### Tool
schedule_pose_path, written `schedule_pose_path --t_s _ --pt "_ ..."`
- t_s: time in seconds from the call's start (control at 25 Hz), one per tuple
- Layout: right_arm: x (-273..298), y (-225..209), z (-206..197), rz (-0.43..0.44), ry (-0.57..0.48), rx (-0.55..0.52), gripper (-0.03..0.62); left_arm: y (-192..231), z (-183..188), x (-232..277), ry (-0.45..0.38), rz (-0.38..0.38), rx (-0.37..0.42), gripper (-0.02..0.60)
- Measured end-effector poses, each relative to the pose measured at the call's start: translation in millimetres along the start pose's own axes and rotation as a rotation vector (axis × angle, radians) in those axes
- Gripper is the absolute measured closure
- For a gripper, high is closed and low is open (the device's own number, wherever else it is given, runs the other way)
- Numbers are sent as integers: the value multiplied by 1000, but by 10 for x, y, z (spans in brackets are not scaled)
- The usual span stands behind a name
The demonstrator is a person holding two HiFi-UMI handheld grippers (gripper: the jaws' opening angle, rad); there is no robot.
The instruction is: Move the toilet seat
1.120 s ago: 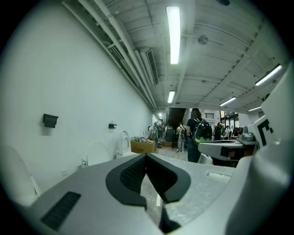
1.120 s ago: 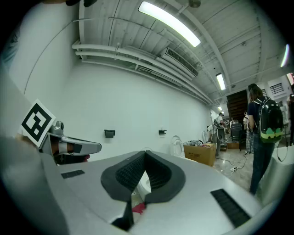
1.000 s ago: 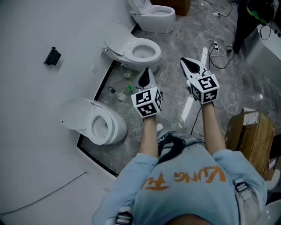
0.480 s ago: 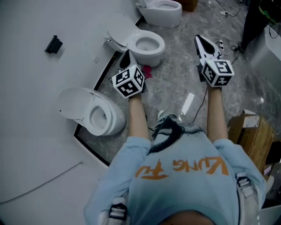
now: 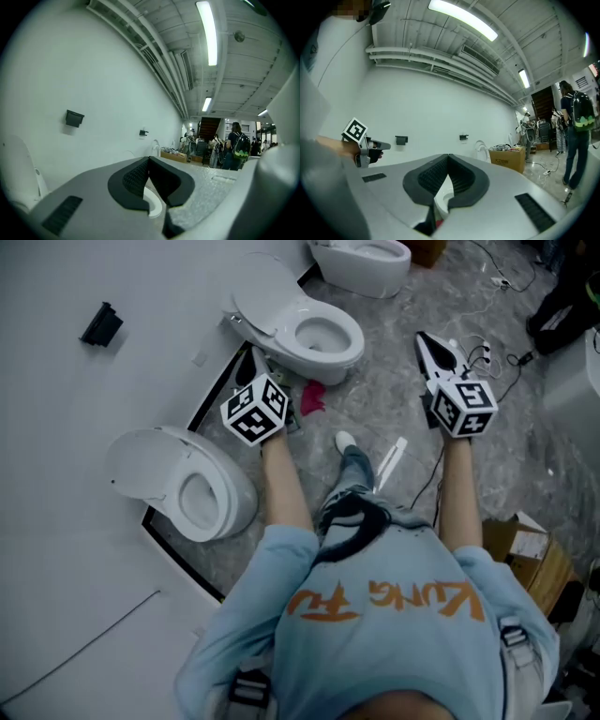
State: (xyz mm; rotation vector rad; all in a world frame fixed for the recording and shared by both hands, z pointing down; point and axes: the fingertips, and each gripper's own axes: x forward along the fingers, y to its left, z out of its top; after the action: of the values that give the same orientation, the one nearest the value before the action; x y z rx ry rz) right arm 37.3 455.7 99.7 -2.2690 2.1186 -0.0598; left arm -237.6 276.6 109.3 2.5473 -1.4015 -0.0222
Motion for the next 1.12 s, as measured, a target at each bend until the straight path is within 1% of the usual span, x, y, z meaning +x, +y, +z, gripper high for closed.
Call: schedule_pose_path --t_s 0.12,0.16,0.28,0.4,0.48,0.56,0.72,0.84,1.0,1.12 --pt "596 -257 -109 -4 33 31 594 -146 -58 700 26 -48 41 586" --pt "813 -321 -134 -3 47 38 594 -124 -48 930 39 -50 44 586" --pt "1502 -413 -218 38 111 39 594 154 -36 1527 88 -5 1 586" --pt "2257 -504 -220 91 149 30 594 398 -41 2093 113 38 -52 586" --pt "2696 -554 -229 126 168 18 594 421 -191 2458 153 39 -64 586" --pt "3045 -578 -370 162 218 8 594 398 -492 2758 227 33 -64 586" --pt "3507 -634 -825 207 352 1 594 349 -1064 3140 354 8 -108 586" --pt "3728 -650 -1021 230 410 -8 594 341 -1391 3302 421 -1 -141 586" --pt "3945 -663 -1137 246 439 -17 594 347 -1614 3491 466 -12 -172 586" --pt "4027 -778 -1260 248 469 -8 594 244 -1722 3611 486 -36 -187 586"
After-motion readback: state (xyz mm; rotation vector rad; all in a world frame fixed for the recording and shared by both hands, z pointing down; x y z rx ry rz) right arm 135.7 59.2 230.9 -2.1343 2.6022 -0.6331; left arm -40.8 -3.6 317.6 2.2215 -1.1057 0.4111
